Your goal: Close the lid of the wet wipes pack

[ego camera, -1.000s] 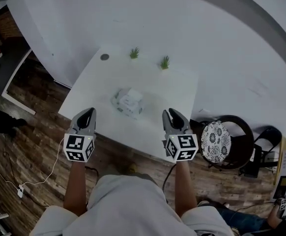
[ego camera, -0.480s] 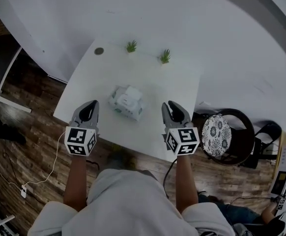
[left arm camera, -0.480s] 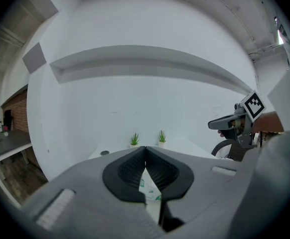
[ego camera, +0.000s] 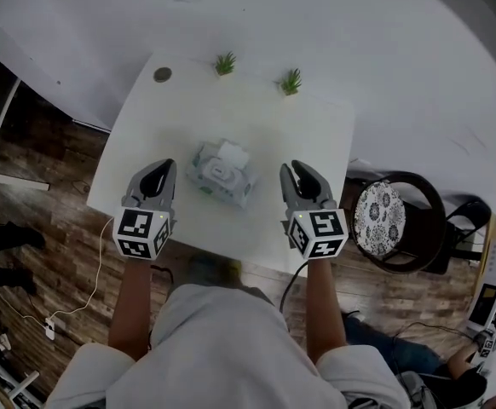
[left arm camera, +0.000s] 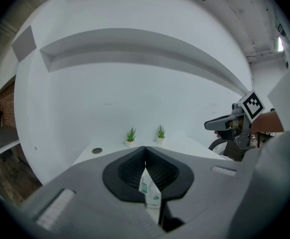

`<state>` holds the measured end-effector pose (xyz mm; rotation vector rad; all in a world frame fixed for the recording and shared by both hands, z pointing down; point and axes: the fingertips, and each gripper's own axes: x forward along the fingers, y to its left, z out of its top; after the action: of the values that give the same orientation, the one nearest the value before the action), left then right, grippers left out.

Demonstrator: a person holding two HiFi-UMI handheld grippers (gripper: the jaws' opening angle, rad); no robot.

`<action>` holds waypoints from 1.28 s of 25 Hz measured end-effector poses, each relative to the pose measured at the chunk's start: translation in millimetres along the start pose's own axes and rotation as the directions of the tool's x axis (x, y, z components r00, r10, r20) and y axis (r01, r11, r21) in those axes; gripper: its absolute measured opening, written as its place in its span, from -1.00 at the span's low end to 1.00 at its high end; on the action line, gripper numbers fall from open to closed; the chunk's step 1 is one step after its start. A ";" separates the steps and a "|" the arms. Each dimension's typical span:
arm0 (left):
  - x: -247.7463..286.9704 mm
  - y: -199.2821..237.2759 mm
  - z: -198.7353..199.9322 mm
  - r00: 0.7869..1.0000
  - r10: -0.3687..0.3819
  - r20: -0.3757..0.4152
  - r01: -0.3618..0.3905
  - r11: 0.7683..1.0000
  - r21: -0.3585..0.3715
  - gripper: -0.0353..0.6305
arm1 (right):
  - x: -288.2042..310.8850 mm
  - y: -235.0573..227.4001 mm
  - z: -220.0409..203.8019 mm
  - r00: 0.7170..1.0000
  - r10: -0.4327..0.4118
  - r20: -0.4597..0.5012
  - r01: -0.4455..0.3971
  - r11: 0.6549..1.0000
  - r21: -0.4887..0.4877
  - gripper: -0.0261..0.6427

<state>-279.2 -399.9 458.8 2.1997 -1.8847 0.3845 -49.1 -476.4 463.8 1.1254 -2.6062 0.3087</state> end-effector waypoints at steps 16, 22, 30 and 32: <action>59.3 4.6 -51.5 0.989 -0.092 -0.120 0.087 0.995 -0.039 -0.87 | 58.0 -3.0 -49.2 0.992 0.027 -0.126 -0.021 0.998 0.051 -0.66; 73.0 4.8 -74.8 0.982 -0.108 -0.155 0.099 0.993 -0.065 -0.87 | 72.3 -2.2 -72.4 0.985 0.035 -0.167 -0.023 0.997 0.074 -0.66; 82.6 2.6 -99.0 0.972 -0.132 -0.194 0.116 0.989 -0.091 -0.87 | 84.5 3.1 -99.8 0.974 0.066 -0.217 -0.045 0.994 0.101 -0.66; 85.6 2.5 -101.4 0.970 -0.137 -0.199 0.121 0.988 -0.092 -0.87 | 88.7 3.6 -103.2 0.971 0.077 -0.228 -0.054 0.993 0.103 -0.66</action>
<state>-275.0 -446.3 583.1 2.1263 -1.6136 0.4833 -91.9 -502.3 590.4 0.9694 -2.4469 0.5516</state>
